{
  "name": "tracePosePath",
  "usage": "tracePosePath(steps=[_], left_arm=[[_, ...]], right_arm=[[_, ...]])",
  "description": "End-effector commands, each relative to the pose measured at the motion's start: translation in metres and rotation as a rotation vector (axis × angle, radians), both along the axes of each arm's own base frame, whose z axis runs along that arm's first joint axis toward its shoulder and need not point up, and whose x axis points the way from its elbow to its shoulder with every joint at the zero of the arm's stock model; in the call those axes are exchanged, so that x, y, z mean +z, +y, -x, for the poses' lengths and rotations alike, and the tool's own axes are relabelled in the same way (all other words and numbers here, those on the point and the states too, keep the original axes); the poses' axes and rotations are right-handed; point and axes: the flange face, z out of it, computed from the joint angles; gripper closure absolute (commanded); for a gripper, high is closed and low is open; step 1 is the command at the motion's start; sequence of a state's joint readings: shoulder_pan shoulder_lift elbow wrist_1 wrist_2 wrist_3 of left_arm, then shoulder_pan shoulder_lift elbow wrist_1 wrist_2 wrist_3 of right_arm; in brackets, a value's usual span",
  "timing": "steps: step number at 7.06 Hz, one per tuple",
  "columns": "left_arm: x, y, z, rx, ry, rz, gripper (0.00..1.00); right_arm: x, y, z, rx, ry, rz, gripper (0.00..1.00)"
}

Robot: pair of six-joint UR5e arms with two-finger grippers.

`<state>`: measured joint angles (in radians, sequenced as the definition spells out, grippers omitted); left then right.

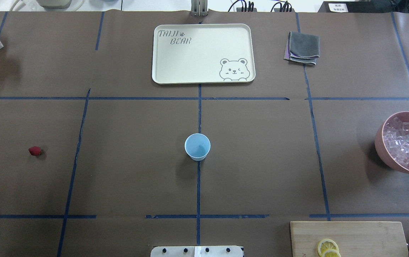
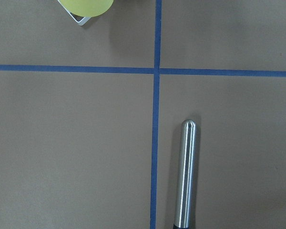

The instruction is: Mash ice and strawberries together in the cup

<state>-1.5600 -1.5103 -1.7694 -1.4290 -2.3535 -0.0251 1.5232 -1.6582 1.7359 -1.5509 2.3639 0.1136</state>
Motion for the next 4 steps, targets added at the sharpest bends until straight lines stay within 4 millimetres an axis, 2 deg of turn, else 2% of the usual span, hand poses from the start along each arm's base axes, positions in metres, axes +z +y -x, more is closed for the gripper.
tracePosePath(steps=[1, 4], left_arm=[[-0.0131, 0.0007, -0.0038, 0.007, -0.005, -0.02, 0.0], [-0.0203, 0.0019, -0.0032, 0.003, -0.013, -0.039, 0.0]], right_arm=[[-0.0003, 0.0, 0.0, 0.0, 0.0, -0.001, 0.0], [-0.0011, 0.0, 0.0001, 0.002, -0.002, 0.0, 0.0]])
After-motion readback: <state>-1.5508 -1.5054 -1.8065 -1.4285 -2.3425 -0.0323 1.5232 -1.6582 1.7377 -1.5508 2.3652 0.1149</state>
